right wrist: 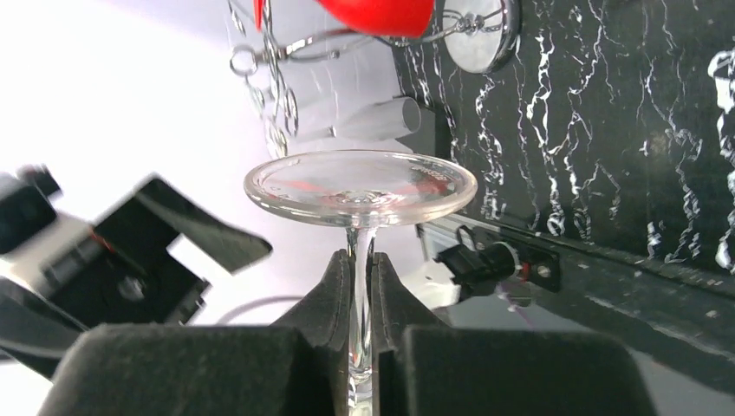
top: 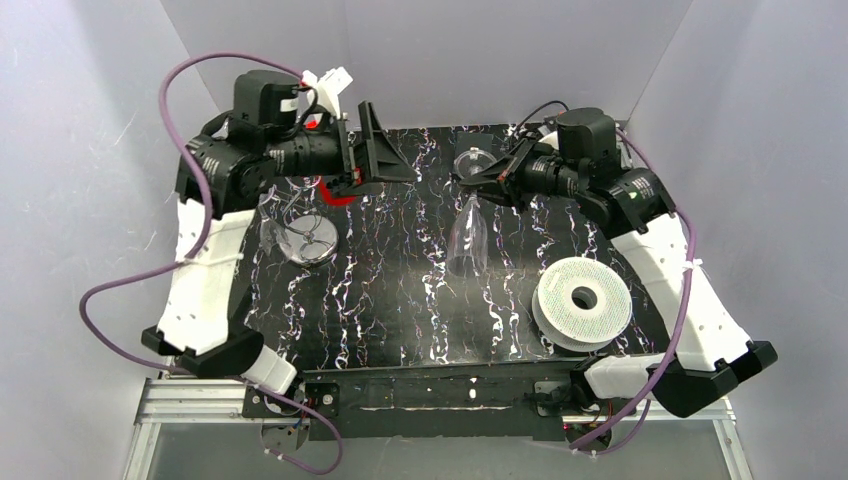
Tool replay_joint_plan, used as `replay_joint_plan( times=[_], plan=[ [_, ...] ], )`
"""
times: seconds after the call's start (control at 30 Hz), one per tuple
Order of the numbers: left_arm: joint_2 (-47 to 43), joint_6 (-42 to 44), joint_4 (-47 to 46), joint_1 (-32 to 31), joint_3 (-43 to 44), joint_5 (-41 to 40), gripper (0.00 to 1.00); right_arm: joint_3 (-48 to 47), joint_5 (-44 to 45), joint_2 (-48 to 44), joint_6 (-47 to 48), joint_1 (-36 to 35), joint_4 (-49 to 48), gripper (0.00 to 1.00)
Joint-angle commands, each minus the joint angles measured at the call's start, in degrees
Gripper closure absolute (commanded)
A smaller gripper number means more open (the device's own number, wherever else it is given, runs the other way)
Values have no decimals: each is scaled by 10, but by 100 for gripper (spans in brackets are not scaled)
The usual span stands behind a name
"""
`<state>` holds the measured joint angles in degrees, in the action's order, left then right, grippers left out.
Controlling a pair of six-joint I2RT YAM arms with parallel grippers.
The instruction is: Take the wine glass off the wine glass rack
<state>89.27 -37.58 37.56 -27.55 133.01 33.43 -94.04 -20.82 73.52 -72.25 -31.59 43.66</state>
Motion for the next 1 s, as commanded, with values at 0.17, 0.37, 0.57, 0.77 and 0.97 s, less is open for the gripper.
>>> replay_joint_plan(
  times=[0.17,0.37,0.57,0.77,0.97],
  plan=[
    [-73,20,8,-4,-25,-21,2,-97,73,37,-207,28,185,99],
    [-69,38,-23,-43,-30,-48,4,-67,21,44,-274,47,182,99],
    [-71,68,-25,-82,-32,-85,6,13,-62,31,-336,61,116,99],
    [-50,116,-24,-125,-16,-119,13,11,-67,33,-341,69,166,99],
    [-23,135,-23,-155,6,-171,21,18,-76,30,-342,71,171,99]
  ],
)
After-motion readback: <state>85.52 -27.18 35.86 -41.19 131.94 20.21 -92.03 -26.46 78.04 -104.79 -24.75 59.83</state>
